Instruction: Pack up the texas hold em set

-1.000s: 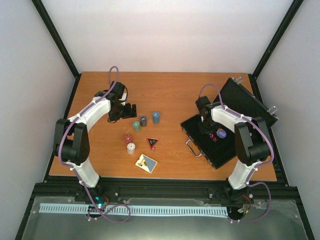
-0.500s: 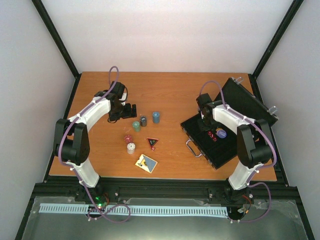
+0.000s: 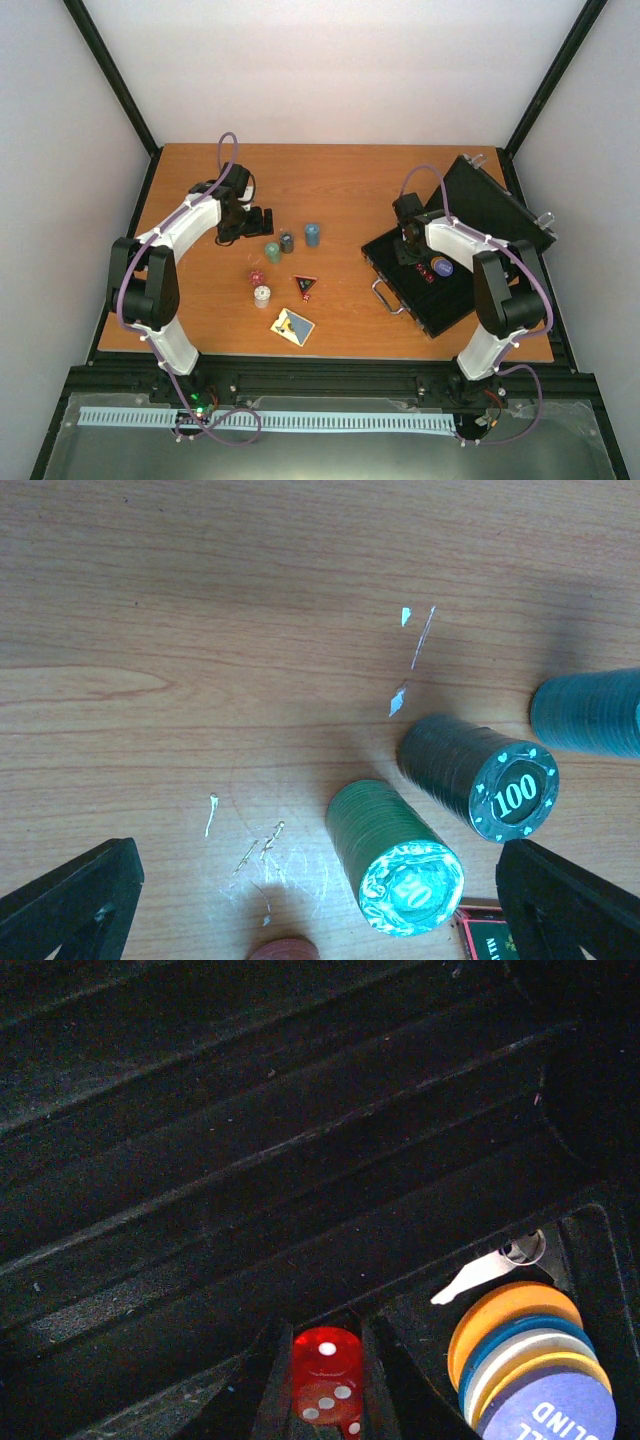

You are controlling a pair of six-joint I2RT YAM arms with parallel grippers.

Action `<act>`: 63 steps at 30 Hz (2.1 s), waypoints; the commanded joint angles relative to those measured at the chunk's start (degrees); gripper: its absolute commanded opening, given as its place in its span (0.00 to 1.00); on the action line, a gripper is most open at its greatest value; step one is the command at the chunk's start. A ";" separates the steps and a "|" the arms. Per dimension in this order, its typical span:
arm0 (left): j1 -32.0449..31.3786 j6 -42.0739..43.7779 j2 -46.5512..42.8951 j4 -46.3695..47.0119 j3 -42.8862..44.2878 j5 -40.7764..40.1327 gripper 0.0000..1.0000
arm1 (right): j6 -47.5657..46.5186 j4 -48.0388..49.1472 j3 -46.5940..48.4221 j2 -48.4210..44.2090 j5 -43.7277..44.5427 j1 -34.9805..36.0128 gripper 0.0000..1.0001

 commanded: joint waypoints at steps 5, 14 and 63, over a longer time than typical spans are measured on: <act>-0.13 0.05 0.79 0.34 1.55 -0.27 1.00 | 2.42 -0.71 -3.80 -1.07 6.18 -0.49 0.03; -0.13 0.04 1.72 0.21 2.42 -0.24 1.00 | 1.71 -6.39 -0.88 -1.32 8.88 -0.48 0.03; 1.56 -0.28 2.38 0.07 2.01 -2.11 1.00 | 0.89 -8.23 13.43 12.74 -12.65 3.03 0.03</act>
